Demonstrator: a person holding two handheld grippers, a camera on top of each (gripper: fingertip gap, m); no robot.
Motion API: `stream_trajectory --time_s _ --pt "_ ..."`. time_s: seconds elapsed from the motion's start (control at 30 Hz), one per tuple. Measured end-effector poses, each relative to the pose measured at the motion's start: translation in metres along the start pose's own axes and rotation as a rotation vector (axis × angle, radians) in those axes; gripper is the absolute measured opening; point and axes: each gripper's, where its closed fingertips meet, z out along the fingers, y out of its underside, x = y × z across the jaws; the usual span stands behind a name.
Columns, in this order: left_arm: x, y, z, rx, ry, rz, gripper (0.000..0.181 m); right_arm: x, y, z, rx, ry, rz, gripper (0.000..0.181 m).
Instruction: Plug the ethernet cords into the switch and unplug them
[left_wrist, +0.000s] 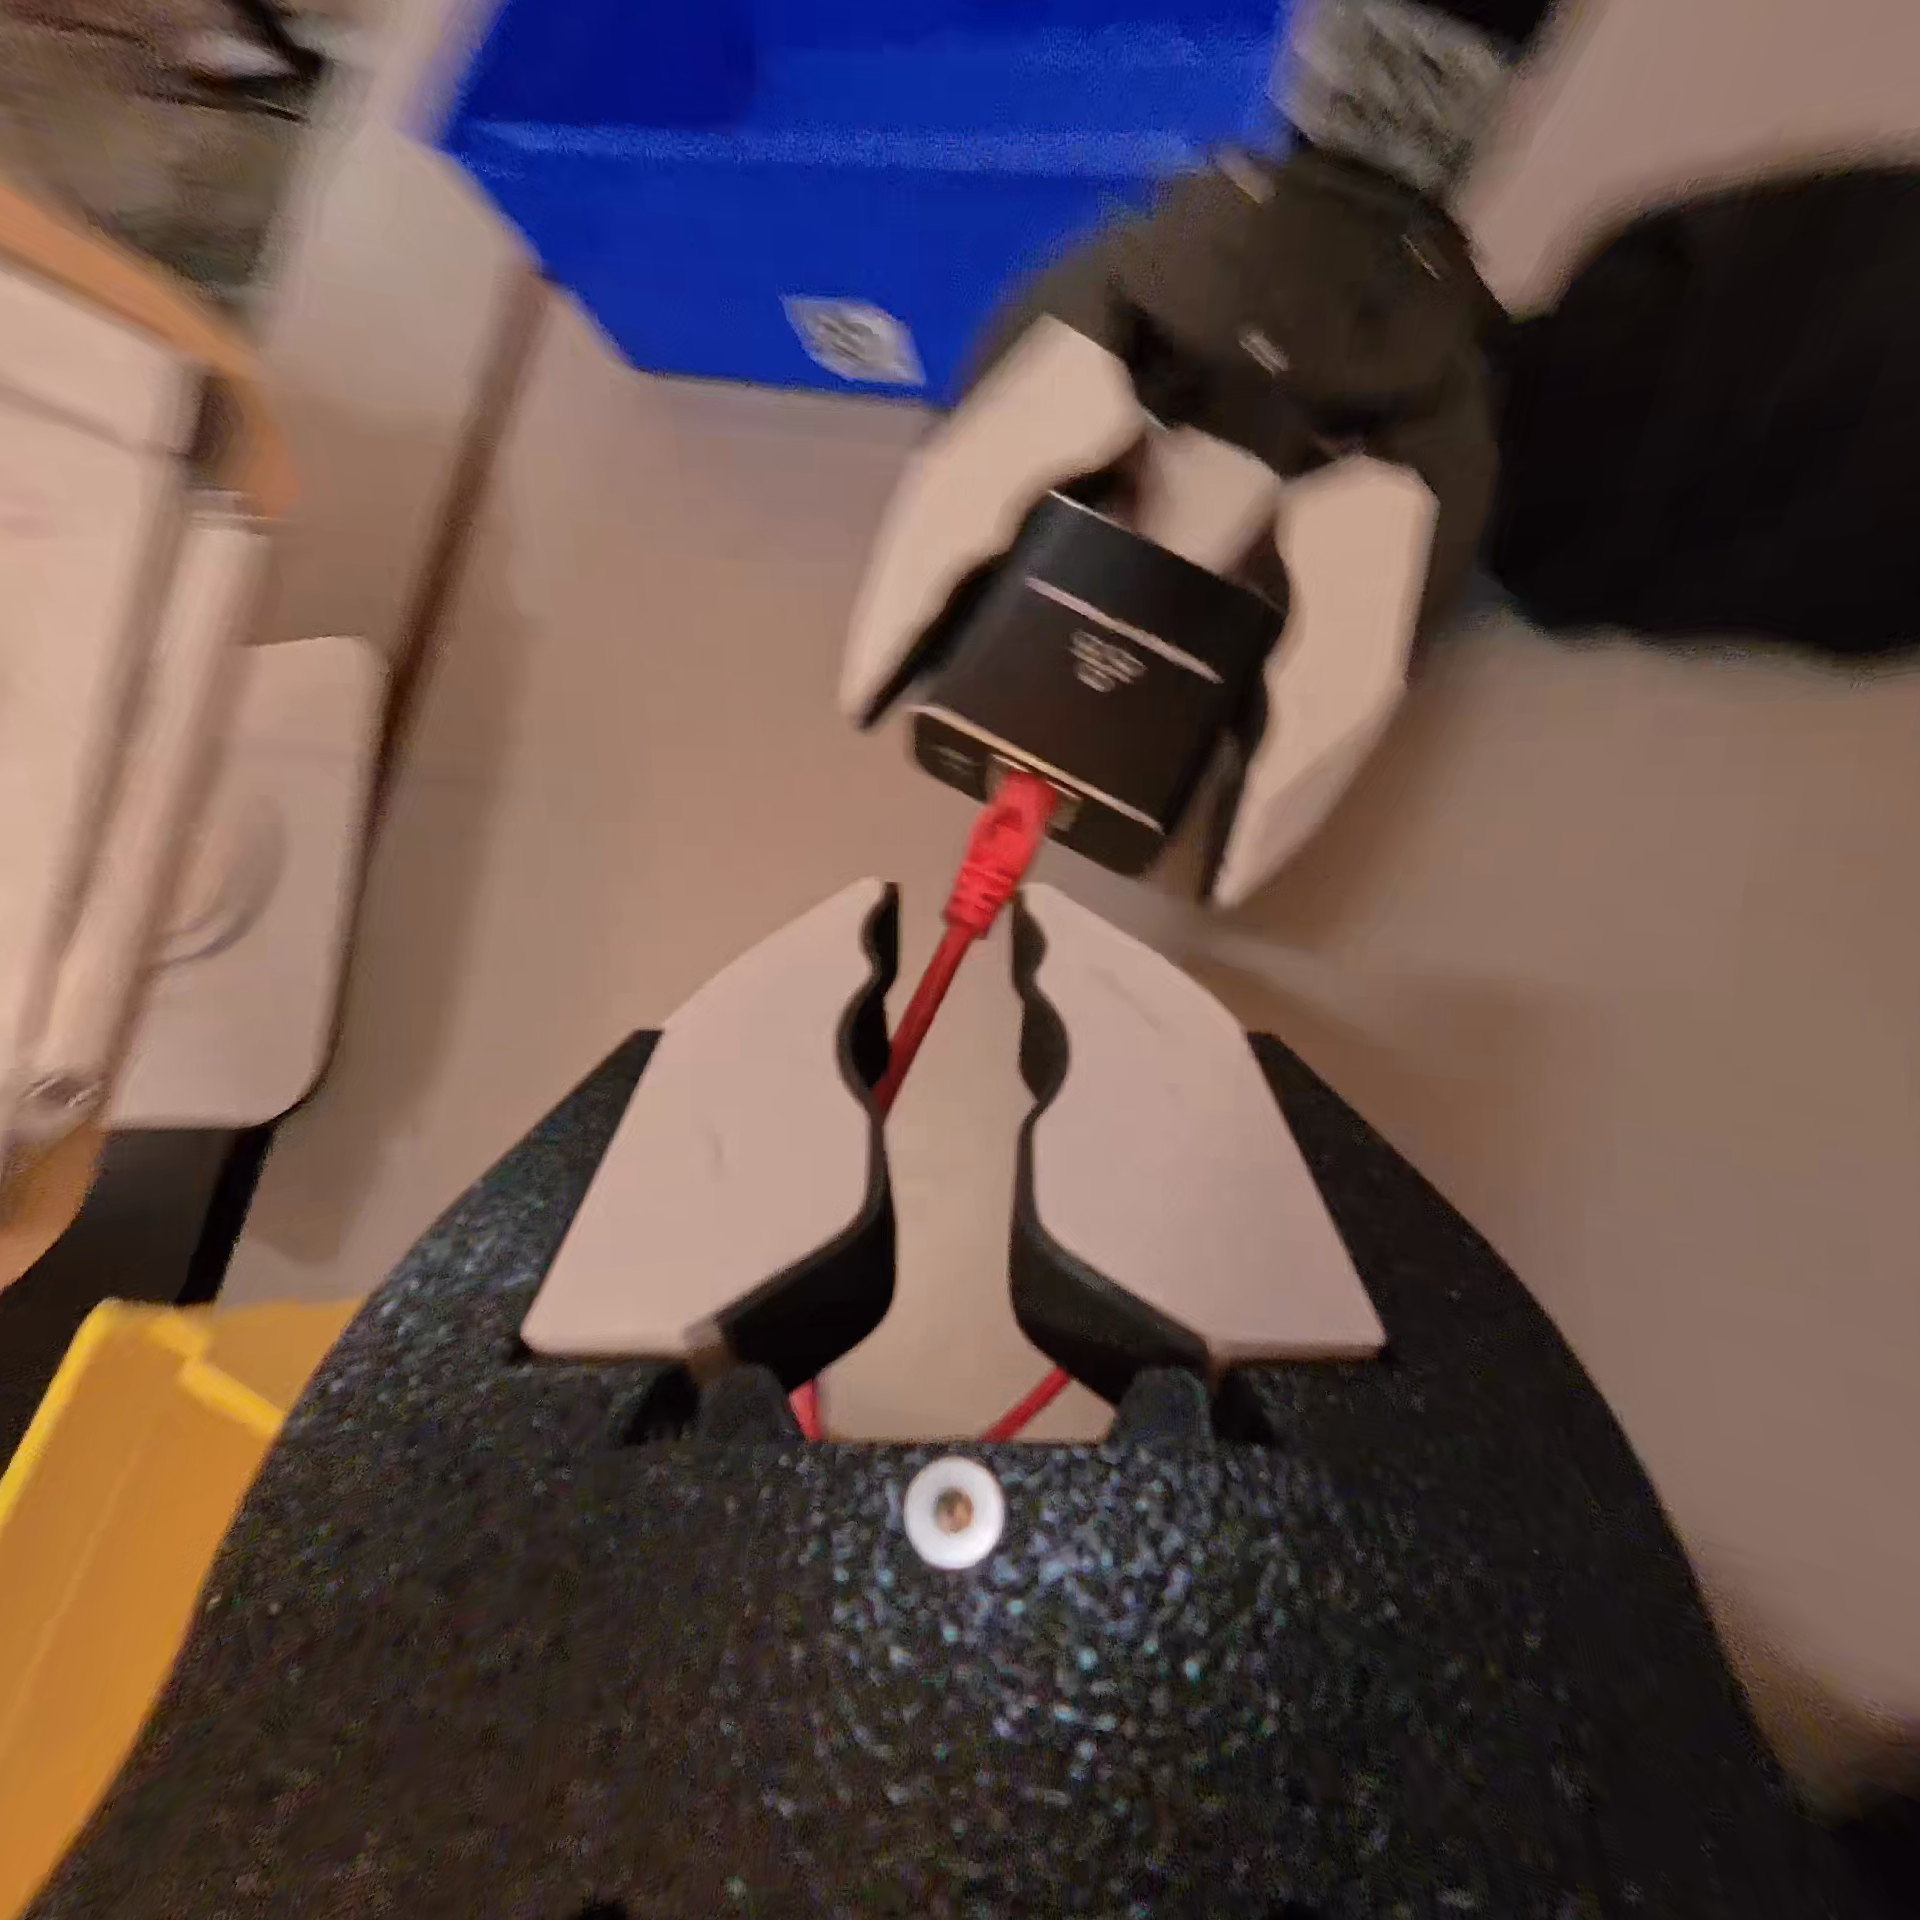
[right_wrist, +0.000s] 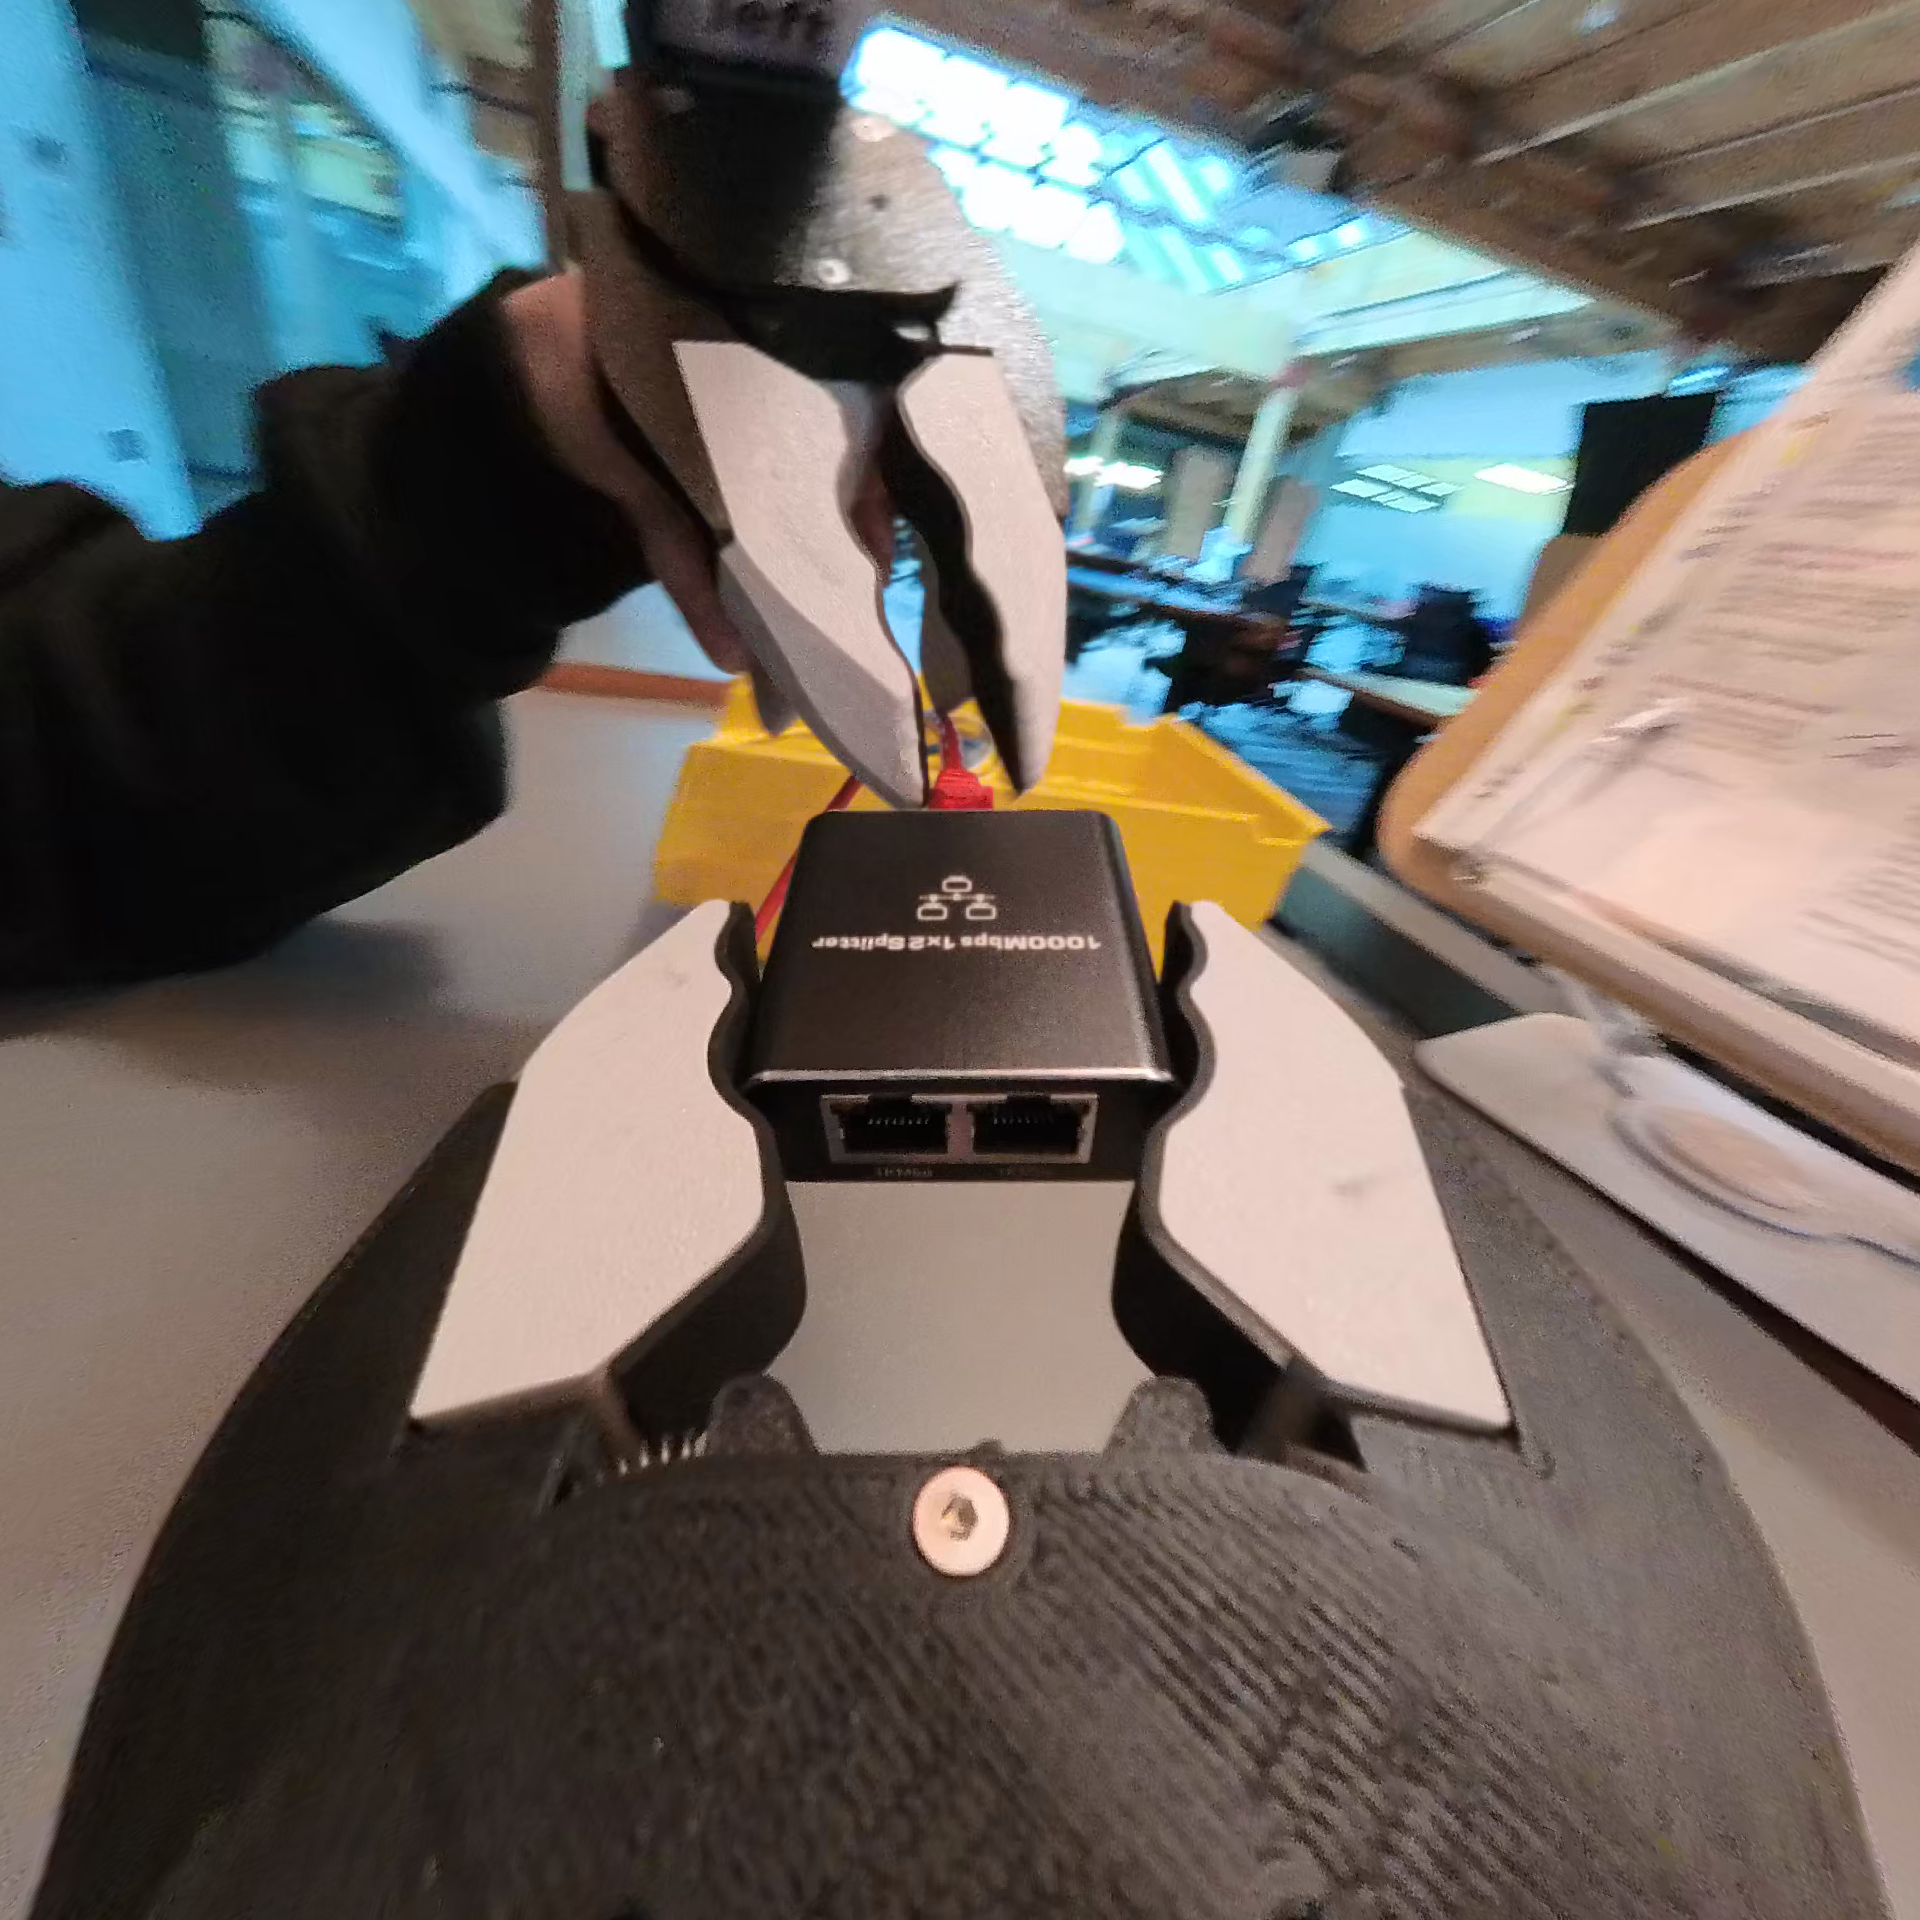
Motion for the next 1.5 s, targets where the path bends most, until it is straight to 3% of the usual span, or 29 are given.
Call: stream_trajectory --time_s 0.07,0.17,0.3,0.43,0.47,0.53,0.63,0.7,0.83,1.03,1.13,1.27,1.4,1.5 --pt "-0.027 -0.020 -0.015 0.150 -0.150 -0.168 0.026 0.020 -0.004 -0.003 0.011 0.158 -0.033 0.076" --pt "-0.032 -0.036 -0.022 0.346 -0.107 -0.368 0.035 0.048 -0.007 -0.015 -0.011 0.412 -0.147 0.076" --pt "-0.006 -0.038 0.010 0.389 0.303 -0.654 0.048 0.065 -0.021 -0.031 -0.016 0.646 -0.311 0.075" --pt "0.019 -0.049 0.030 0.427 0.686 -0.838 0.054 0.055 -0.022 -0.022 -0.041 0.651 -0.395 0.075" --pt "0.021 -0.049 0.033 0.433 0.727 -0.850 0.050 0.052 -0.021 -0.020 -0.044 0.643 -0.407 0.075" --pt "0.023 -0.047 0.036 0.460 0.779 -0.849 0.025 0.046 -0.024 -0.016 -0.023 0.617 -0.419 0.075" --pt "0.026 -0.041 0.033 0.445 0.821 -0.778 0.024 0.040 -0.023 -0.013 -0.038 0.559 -0.409 0.076" --pt "0.027 -0.032 0.030 0.374 0.812 -0.720 0.024 0.021 -0.020 -0.008 -0.016 0.357 -0.399 0.078" --pt "0.034 -0.005 0.019 0.205 0.811 -0.594 0.024 0.000 -0.018 -0.013 -0.047 0.103 -0.272 0.105" --pt "0.057 0.010 0.000 0.124 0.965 -0.492 0.024 -0.024 -0.001 -0.006 -0.150 -0.022 -0.306 0.094" --pt "0.060 0.011 0.002 0.100 0.972 -0.485 0.024 -0.036 -0.005 -0.005 -0.115 -0.076 -0.355 0.070" --pt "0.052 0.012 0.006 0.115 0.925 -0.509 0.024 -0.031 -0.002 -0.002 -0.124 -0.047 -0.385 0.070" --pt "-0.002 -0.005 0.022 0.280 0.585 -0.644 0.029 0.018 0.001 0.001 -0.208 0.323 -0.440 0.069" --pt "-0.028 -0.007 0.037 0.295 0.313 -0.678 0.062 0.056 0.003 -0.017 -0.323 0.663 -0.528 0.069"
